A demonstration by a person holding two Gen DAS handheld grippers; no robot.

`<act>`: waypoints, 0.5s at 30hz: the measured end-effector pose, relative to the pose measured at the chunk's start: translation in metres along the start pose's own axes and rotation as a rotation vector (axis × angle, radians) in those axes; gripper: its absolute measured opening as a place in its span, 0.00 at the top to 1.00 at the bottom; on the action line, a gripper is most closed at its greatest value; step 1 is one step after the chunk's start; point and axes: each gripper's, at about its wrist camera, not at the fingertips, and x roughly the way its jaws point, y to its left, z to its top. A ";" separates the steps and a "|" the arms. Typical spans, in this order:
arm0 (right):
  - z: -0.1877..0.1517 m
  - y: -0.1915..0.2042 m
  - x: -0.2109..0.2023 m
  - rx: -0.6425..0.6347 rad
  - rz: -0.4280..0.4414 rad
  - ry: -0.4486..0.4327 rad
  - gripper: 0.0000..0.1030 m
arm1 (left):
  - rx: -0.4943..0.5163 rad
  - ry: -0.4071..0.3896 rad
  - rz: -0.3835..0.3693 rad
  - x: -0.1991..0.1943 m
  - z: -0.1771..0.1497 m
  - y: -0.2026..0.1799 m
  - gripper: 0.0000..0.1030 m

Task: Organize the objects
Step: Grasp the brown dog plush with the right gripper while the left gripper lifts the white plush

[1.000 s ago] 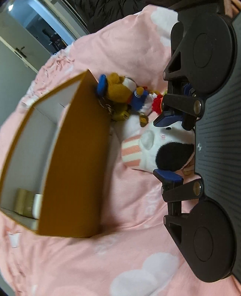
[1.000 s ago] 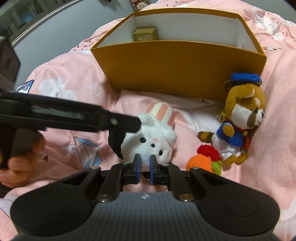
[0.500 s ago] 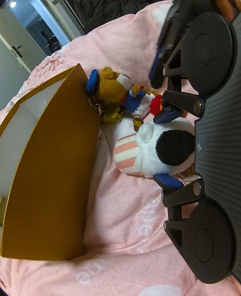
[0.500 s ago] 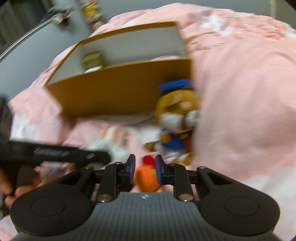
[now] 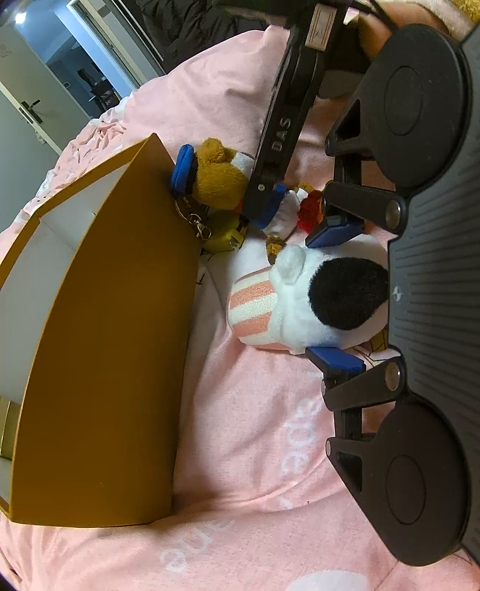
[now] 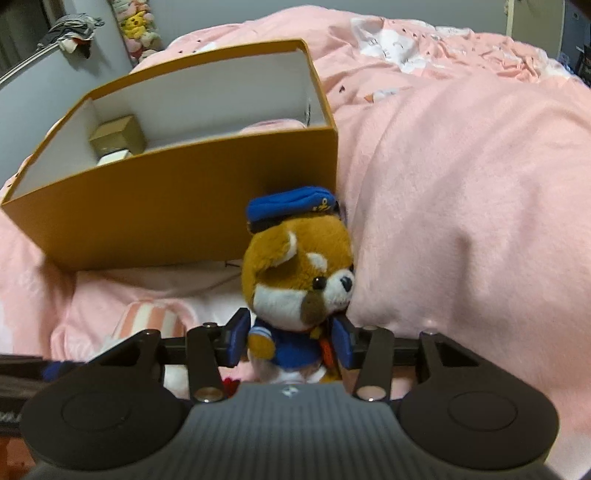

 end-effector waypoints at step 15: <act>-0.002 0.002 -0.064 -0.063 0.067 -0.112 0.64 | 0.032 -0.153 -0.071 -0.052 -0.008 -0.001 0.42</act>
